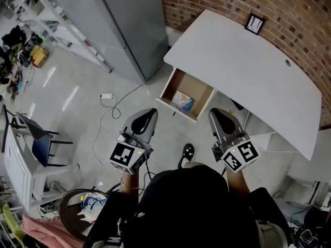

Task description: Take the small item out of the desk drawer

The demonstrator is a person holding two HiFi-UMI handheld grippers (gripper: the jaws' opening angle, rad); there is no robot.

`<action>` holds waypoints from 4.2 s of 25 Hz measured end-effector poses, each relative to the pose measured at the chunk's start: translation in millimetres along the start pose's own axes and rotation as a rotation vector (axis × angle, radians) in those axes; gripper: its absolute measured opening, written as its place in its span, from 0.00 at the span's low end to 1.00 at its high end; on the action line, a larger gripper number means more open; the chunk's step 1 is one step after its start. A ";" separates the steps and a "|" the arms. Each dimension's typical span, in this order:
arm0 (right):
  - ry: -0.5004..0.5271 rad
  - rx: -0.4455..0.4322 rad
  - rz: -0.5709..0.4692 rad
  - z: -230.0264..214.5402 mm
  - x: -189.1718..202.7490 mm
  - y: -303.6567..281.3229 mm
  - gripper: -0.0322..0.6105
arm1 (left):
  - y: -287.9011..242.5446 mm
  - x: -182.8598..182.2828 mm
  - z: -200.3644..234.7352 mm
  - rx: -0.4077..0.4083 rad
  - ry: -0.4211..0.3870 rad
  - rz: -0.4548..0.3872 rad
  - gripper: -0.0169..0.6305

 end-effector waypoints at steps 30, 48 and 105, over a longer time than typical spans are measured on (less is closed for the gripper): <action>-0.023 0.169 0.011 -67.8 0.9 -32.1 0.07 | -105.7 12.5 41.4 0.178 -0.079 0.078 0.03; -0.047 0.356 0.095 -77.2 40.7 -114.6 0.07 | -166.3 62.4 131.0 0.390 -0.176 0.231 0.03; -0.145 0.446 0.411 -188.2 274.0 -176.2 0.11 | -317.2 372.4 102.3 0.708 -0.475 0.633 0.12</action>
Point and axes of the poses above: the fingertips, and each gripper's own axes: y backward along the fingers, z to its left, x out of its underside, the point moved 5 cm from there along y, backward along the fingers, and after that the axes turned 4 degrees about -y, right-handed, at the moved point
